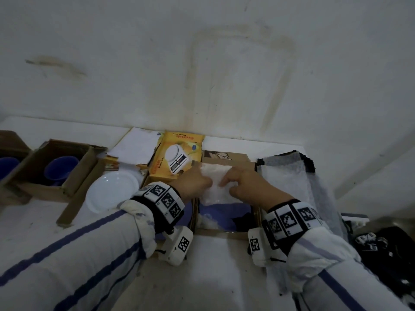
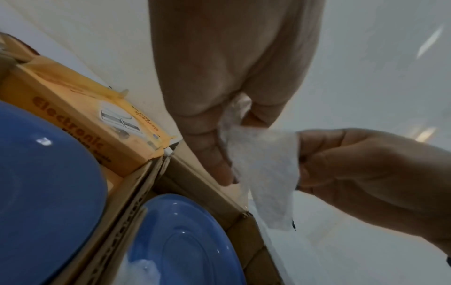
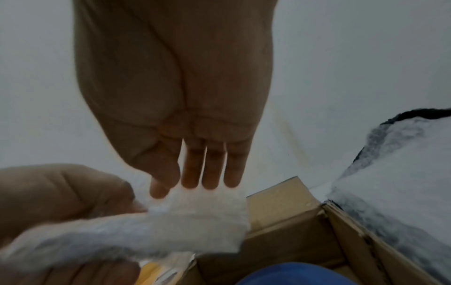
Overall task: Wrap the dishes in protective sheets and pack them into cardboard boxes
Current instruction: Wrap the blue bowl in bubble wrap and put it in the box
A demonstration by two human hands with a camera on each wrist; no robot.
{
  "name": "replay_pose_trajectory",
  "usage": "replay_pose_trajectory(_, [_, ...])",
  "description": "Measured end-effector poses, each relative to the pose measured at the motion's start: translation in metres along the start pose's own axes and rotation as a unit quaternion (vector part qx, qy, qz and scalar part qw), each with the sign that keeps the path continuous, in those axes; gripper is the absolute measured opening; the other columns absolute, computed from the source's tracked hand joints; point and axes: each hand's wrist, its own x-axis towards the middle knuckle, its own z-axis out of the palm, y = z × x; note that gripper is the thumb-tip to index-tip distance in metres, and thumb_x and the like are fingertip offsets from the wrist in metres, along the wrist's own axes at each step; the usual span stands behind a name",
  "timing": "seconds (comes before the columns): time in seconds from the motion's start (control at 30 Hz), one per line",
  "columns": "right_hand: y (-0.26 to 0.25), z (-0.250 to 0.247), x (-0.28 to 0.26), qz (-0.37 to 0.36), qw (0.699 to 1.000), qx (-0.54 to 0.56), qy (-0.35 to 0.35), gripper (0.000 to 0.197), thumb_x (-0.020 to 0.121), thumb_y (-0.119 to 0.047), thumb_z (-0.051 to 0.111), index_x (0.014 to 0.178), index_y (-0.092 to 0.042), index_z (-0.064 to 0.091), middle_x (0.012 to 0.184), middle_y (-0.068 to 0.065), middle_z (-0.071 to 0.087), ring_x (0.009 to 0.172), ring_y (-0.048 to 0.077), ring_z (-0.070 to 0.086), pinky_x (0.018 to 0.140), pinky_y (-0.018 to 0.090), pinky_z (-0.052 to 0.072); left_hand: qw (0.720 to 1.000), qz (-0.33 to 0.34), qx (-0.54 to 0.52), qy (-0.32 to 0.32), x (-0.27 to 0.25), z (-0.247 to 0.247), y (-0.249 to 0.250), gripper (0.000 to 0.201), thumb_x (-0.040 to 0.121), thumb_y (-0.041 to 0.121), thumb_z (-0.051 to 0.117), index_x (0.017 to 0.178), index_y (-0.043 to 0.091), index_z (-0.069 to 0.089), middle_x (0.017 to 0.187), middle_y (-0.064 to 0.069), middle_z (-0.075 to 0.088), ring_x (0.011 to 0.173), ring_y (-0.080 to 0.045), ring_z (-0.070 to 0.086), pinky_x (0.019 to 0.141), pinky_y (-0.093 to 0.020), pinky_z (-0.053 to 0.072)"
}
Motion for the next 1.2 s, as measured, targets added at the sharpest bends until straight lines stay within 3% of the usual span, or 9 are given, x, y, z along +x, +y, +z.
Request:
replay_pose_trajectory(0.13, [0.004, -0.003, 0.004, -0.024, 0.997, -0.073, 0.025, 0.035, 0.075, -0.006, 0.065, 0.104, -0.016, 0.05, 0.125, 0.003, 0.041, 0.115, 0.022, 0.042, 0.086, 0.028, 0.039, 0.994, 0.021, 0.104, -0.006, 0.001, 0.007, 0.004, 0.027, 0.083, -0.01, 0.045, 0.1, 0.002, 0.063, 0.088, -0.006, 0.06, 0.084, -0.017, 0.056, 0.064, -0.019, 0.042])
replay_pose_trajectory(0.23, [0.007, 0.007, 0.012, 0.019, 0.998, -0.053, 0.015, 0.021, 0.085, -0.004, 0.054, 0.089, -0.021, 0.042, 0.088, -0.003, 0.046, 0.084, 0.018, 0.048, 0.058, 0.02, 0.034, 0.995, 0.026, 0.094, -0.013, 0.008, 0.012, -0.002, 0.019, 0.085, 0.006, 0.054, 0.099, -0.003, 0.063, 0.092, -0.016, 0.064, 0.085, -0.019, 0.056, 0.075, -0.033, 0.047])
replay_pose_trajectory(0.3, [0.015, 0.012, 0.018, 0.038, 0.996, -0.057, 0.055, 0.022, 0.09, -0.005, 0.045, 0.078, -0.023, 0.041, 0.072, -0.007, 0.044, 0.075, 0.018, 0.049, 0.061, 0.023, 0.034, 0.991, 0.045, 0.125, -0.009, 0.018, 0.013, -0.009, 0.017, 0.086, 0.007, 0.058, 0.1, -0.002, 0.064, 0.099, -0.019, 0.067, 0.088, -0.022, 0.06, 0.083, -0.04, 0.048])
replay_pose_trajectory(0.47, [0.042, 0.013, 0.028, 0.029, 0.974, -0.213, 0.071, 0.015, 0.087, -0.005, 0.049, 0.1, -0.011, 0.055, 0.105, 0.009, 0.053, 0.091, 0.029, 0.059, 0.064, 0.029, 0.034, 0.944, 0.06, 0.322, 0.025, 0.039, 0.008, -0.032, 0.014, 0.084, 0.012, 0.06, 0.098, 0.01, 0.061, 0.1, -0.009, 0.065, 0.094, -0.026, 0.059, 0.078, -0.032, 0.045])
replay_pose_trajectory(0.6, [0.046, 0.013, 0.032, 0.046, 0.958, -0.284, -0.005, 0.029, 0.091, -0.011, 0.052, 0.119, -0.007, 0.056, 0.128, 0.01, 0.044, 0.109, 0.032, 0.057, 0.084, 0.037, 0.048, 0.871, 0.034, 0.49, -0.025, 0.044, 0.005, -0.043, 0.032, 0.085, 0.012, 0.054, 0.114, 0.022, 0.062, 0.123, -0.001, 0.056, 0.112, -0.025, 0.049, 0.094, -0.037, 0.043])
replay_pose_trajectory(0.7, [0.043, 0.015, 0.037, 0.052, 0.936, -0.341, -0.071, 0.03, 0.091, -0.009, 0.049, 0.118, -0.003, 0.06, 0.129, 0.013, 0.05, 0.113, 0.034, 0.057, 0.092, 0.041, 0.047, 0.794, 0.03, 0.604, -0.059, 0.042, 0.008, -0.042, 0.037, 0.091, 0.018, 0.048, 0.127, 0.021, 0.055, 0.132, -0.003, 0.049, 0.117, -0.029, 0.042, 0.096, -0.038, 0.037])
replay_pose_trajectory(0.83, [0.043, 0.021, 0.044, 0.059, 0.911, -0.394, -0.104, 0.027, 0.095, -0.014, 0.042, 0.111, -0.008, 0.063, 0.119, 0.009, 0.063, 0.113, 0.029, 0.057, 0.096, 0.04, 0.042, 0.72, 0.022, 0.688, -0.081, 0.041, 0.011, -0.042, 0.032, 0.092, 0.017, 0.044, 0.122, 0.016, 0.057, 0.127, -0.008, 0.053, 0.119, -0.031, 0.04, 0.096, -0.042, 0.034])
replay_pose_trajectory(1.03, [0.044, 0.026, 0.058, 0.141, 0.9, -0.368, -0.185, 0.048, 0.091, -0.033, 0.051, 0.134, -0.015, 0.044, 0.136, 0.007, 0.051, 0.131, 0.029, 0.038, 0.109, 0.045, 0.025, 0.71, 0.019, 0.699, -0.08, 0.045, 0.008, -0.044, 0.031, 0.092, 0.02, 0.046, 0.119, 0.022, 0.06, 0.121, -0.003, 0.06, 0.119, -0.03, 0.041, 0.101, -0.046, 0.03])
replay_pose_trajectory(1.2, [0.04, 0.014, 0.064, 0.15, 0.931, -0.268, -0.198, 0.042, 0.1, -0.027, 0.04, 0.132, -0.002, 0.049, 0.136, 0.016, 0.052, 0.126, 0.031, 0.049, 0.104, 0.036, 0.036, 0.723, 0.011, 0.684, -0.095, 0.045, 0.003, -0.048, 0.035, 0.09, 0.023, 0.049, 0.123, 0.026, 0.058, 0.125, -0.001, 0.058, 0.122, -0.03, 0.038, 0.104, -0.047, 0.026])
